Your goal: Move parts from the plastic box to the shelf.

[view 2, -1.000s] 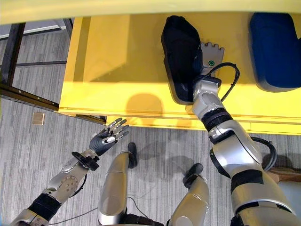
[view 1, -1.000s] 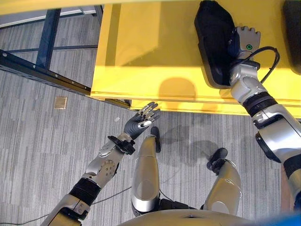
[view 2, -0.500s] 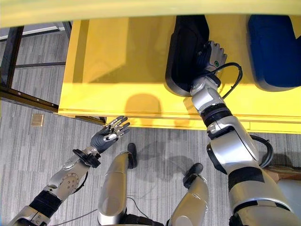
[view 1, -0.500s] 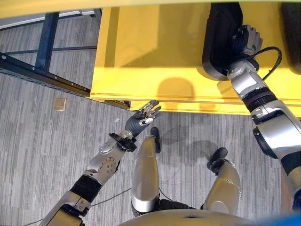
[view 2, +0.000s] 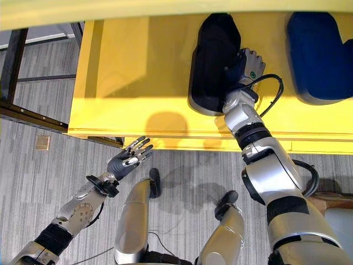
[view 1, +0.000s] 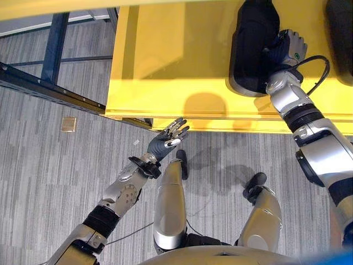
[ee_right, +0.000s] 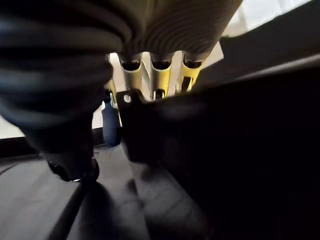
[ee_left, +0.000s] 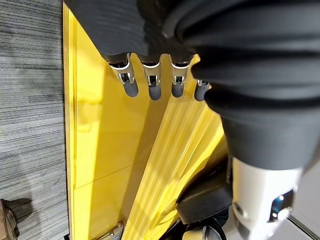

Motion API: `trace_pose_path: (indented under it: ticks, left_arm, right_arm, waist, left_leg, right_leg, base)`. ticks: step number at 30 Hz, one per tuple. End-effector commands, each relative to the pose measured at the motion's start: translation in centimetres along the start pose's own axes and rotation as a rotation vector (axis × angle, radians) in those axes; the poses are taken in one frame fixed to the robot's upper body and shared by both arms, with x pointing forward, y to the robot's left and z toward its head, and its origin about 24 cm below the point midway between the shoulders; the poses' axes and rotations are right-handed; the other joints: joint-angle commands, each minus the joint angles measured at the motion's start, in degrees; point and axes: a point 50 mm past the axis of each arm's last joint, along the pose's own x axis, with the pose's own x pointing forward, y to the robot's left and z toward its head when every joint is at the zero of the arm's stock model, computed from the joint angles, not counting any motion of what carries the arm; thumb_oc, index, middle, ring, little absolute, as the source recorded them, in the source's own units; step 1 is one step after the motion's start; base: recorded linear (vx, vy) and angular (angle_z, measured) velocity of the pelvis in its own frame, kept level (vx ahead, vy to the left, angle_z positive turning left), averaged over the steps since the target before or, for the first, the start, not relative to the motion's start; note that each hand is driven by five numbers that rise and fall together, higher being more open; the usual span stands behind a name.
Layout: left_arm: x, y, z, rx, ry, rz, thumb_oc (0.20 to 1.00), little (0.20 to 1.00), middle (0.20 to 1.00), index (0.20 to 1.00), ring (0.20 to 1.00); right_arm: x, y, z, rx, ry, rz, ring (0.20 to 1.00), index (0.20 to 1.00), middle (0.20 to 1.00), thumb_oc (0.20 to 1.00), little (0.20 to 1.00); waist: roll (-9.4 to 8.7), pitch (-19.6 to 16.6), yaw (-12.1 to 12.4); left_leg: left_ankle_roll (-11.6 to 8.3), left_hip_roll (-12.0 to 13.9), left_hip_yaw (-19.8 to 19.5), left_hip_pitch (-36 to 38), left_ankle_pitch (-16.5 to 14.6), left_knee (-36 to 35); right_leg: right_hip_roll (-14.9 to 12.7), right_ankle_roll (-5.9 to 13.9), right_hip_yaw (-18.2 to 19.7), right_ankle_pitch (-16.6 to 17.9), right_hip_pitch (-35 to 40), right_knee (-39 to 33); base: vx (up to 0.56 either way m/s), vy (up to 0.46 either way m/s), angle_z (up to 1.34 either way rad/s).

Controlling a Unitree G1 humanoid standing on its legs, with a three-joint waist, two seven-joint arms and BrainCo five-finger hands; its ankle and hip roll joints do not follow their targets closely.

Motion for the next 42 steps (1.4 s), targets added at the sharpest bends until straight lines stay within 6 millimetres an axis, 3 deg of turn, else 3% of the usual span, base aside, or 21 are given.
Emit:
trace_pose_path:
  ticks: [1, 7, 15, 19, 30, 31, 34, 36, 42]
  left_arm:
    - [0.6, -1.9, 1.0, -0.013, -0.076, -0.095, 1.000, 1.000, 1.000, 1.000, 1.000]
    - [0.5, -1.6, 0.8, -0.016, -0.073, -0.099, 1.000, 1.000, 1.000, 1.000, 1.000]
    - [0.4, -1.5, 0.8, -0.019, -0.073, -0.097, 1.000, 1.000, 1.000, 1.000, 1.000]
    - [0.4, -1.5, 0.8, -0.016, -0.069, -0.097, 1.000, 1.000, 1.000, 1.000, 1.000]
    - [0.6, -2.0, 0.6, -0.043, -0.084, -0.097, 1.000, 1.000, 1.000, 1.000, 1.000]
    - [0.8, -2.0, 0.8, -0.043, -0.092, -0.096, 1.000, 1.000, 1.000, 1.000, 1.000]
    - [0.8, -2.0, 0.4, -0.048, -0.089, -0.094, 1.000, 1.000, 1.000, 1.000, 1.000]
    - [0.9, -2.1, 0.4, -0.055, -0.091, -0.101, 1.000, 1.000, 1.000, 1.000, 1.000]
    - [0.7, -1.9, 0.2, -0.075, -0.095, -0.082, 1.000, 1.000, 1.000, 1.000, 1.000]
  right_arm:
    - [-0.8, 1.0, -3.5, -0.175, 0.058, 0.022, 1.000, 1.000, 1.000, 1.000, 1.000]
    - [-0.4, 0.3, -3.6, -0.255, 0.019, -0.028, 1.000, 1.000, 1.000, 1.000, 1.000]
    - [-0.3, 0.0, -3.7, -0.231, 0.015, -0.057, 1.000, 1.000, 1.000, 1.000, 1.000]
    - [-0.1, -0.4, -2.9, -0.171, -0.033, -0.108, 1.000, 1.000, 1.000, 1.000, 1.000]
    - [-0.7, -2.8, 2.1, 0.266, -0.249, -0.241, 1.000, 1.000, 1.000, 1.000, 1.000]
    - [-0.8, -3.2, 2.8, 0.303, -0.279, -0.253, 1.000, 1.000, 1.000, 1.000, 1.000]
    - [-1.4, -3.8, 4.1, 0.399, -0.336, -0.257, 1.000, 1.000, 1.000, 1.000, 1.000]
    - [-1.5, -4.6, 4.8, 0.461, -0.359, -0.279, 1.000, 1.000, 1.000, 1.000, 1.000]
    - [-2.2, -6.4, 6.6, 0.521, -0.466, -0.316, 1.000, 1.000, 1.000, 1.000, 1.000]
  waist:
    - [1.82, 0.94, 1.78]
    - [1.73, 0.94, 1.79]
    - [1.60, 0.94, 1.83]
    - [1.69, 0.94, 1.85]
    - [1.68, 0.94, 0.72]
    - [1.66, 0.94, 0.60]
    - [1.71, 0.94, 0.17]
    - [1.72, 0.94, -0.06]
    - [1.39, 0.94, -0.45]
  left_leg:
    - [3.90, -3.66, 2.83, 2.72, -3.19, -3.57]
    - [4.02, -3.64, 2.90, 2.87, -3.17, -3.76]
    - [4.11, -3.69, 2.78, 3.02, -3.22, -3.89]
    - [4.11, -3.78, 2.74, 3.16, -3.18, -4.07]
    - [4.04, -4.24, 2.87, 4.62, -3.36, -4.49]
    - [4.57, -4.07, 3.34, 4.13, -1.95, -5.31]
    - [4.05, -4.31, 3.13, 5.20, -3.38, -4.67]
    - [4.57, -4.18, 3.64, 4.67, -2.14, -5.20]
    - [4.29, -4.06, 3.82, 5.77, -2.30, -5.00]
  right_leg:
    - [1.61, -0.64, -3.41, -11.42, -2.69, 14.17]
    - [1.74, -0.52, -3.43, -11.13, -2.48, 13.74]
    - [1.77, -0.41, -3.39, -10.88, -2.22, 13.31]
    - [1.74, -0.36, -3.42, -10.88, -2.10, 13.24]
    - [2.29, -0.37, -2.29, -11.17, -1.20, 12.56]
    - [2.60, -1.18, -2.72, -10.03, -1.75, 11.71]
    - [2.54, -0.50, -2.01, -11.19, -0.93, 12.30]
    - [2.80, -1.39, -2.37, -10.34, -1.55, 11.88]
    - [3.07, -1.65, -2.20, -10.80, -0.52, 11.96]
  base:
    - [0.00, 0.000, 0.00]
    - [0.00, 0.000, 0.00]
    - [0.00, 0.000, 0.00]
    - [0.00, 0.000, 0.00]
    - [0.00, 0.001, 0.00]
    - [0.00, 0.000, 0.00]
    - [-0.01, 0.017, -0.09]
    - [-0.03, 0.015, -0.08]
    - [0.01, -0.002, -0.02]
